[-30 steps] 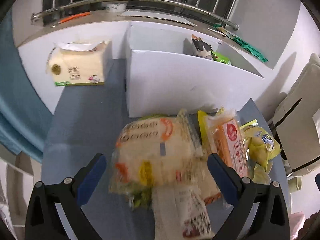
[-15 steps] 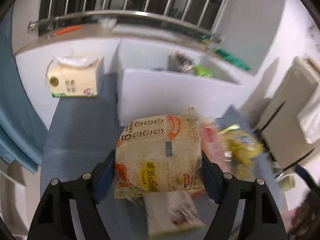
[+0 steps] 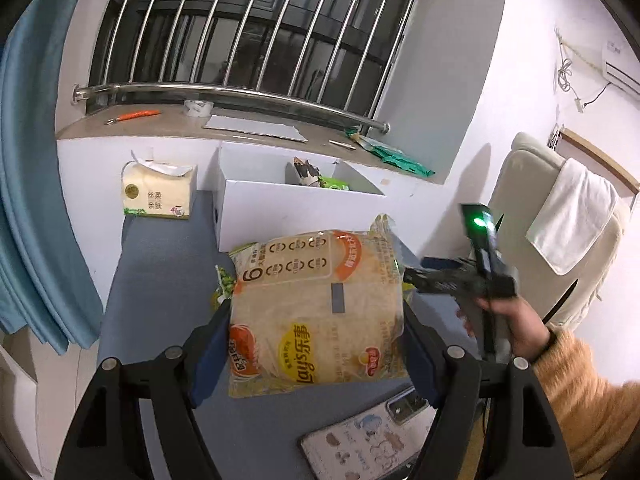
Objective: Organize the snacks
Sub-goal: 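Grasp the round flatbread pack with the left tool while the right tool grasps a yellow chip bag, then drop the flatbread pack and yellow chip bag into the white box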
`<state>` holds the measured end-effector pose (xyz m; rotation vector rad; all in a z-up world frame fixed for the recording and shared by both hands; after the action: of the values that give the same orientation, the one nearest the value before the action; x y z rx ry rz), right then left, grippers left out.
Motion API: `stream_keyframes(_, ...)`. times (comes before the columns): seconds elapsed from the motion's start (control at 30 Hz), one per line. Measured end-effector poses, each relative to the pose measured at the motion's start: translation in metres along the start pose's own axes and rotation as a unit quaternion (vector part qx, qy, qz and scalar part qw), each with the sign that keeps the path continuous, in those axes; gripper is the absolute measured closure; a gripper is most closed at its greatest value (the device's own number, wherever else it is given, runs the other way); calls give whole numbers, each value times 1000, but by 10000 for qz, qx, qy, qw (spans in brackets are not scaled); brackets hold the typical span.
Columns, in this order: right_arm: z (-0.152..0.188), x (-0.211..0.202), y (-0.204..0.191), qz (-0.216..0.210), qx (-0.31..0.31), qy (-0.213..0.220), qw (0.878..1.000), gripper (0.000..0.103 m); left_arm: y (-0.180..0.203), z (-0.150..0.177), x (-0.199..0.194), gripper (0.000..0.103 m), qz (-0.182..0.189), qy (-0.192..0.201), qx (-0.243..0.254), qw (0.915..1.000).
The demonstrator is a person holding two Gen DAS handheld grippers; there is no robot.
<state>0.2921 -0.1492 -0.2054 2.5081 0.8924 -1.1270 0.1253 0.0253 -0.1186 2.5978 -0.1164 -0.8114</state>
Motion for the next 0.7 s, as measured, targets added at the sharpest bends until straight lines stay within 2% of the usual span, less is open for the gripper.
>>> stream_keyframes(0.2, 4, 46, -3, 148, -462, -760, 9959, 1, -6, 5, -2, 23, -20, -23, -15, 10000)
stream_keyframes(0.23, 5, 48, -3, 155, -513, -737, 9958, 13, -7, 6, -2, 23, -40, -24, -12, 10000)
stream_keyframes(0.27, 5, 46, 1, 301, -506, -653, 9961, 22, -8, 7, -2, 23, -63, -23, -3, 10000)
stream_keyframes(0.3, 5, 42, 1, 242, -422, -567, 9972, 36, -8, 8, -2, 23, -82, -25, 8, 10000)
stream_keyframes(0.33, 5, 37, 3, 167, -317, -503, 9981, 40, -9, 8, -1, 23, -96, -33, 10, 9999)
stream_keyframes(0.43, 13, 17, 12, 151, -115, -278, 9994, 42, -11, 9, 2, 23, -80, -50, -28, 10000)
stream_keyframes(0.57, 16, -28, 25, -13, 343, 264, 9991, 42, -9, 4, 7, 23, -55, -23, -19, 10000)
stream_keyframes(0.7, -2, -74, 24, 15, 417, 883, 9952, 42, 0, -19, 17, 23, -28, 121, 139, 9998)
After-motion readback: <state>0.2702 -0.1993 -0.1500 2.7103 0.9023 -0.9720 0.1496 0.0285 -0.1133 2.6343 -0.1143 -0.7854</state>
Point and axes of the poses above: each gripper's, at about its wrist camera, not at the fingertips, and x roughly the way its jaws point, y to its right, z to its underside, the point moved 10 cm from there along x, roughly the way its jaws point, and after that the axes turned 9 degrees about -x, right-handed, at the moved point
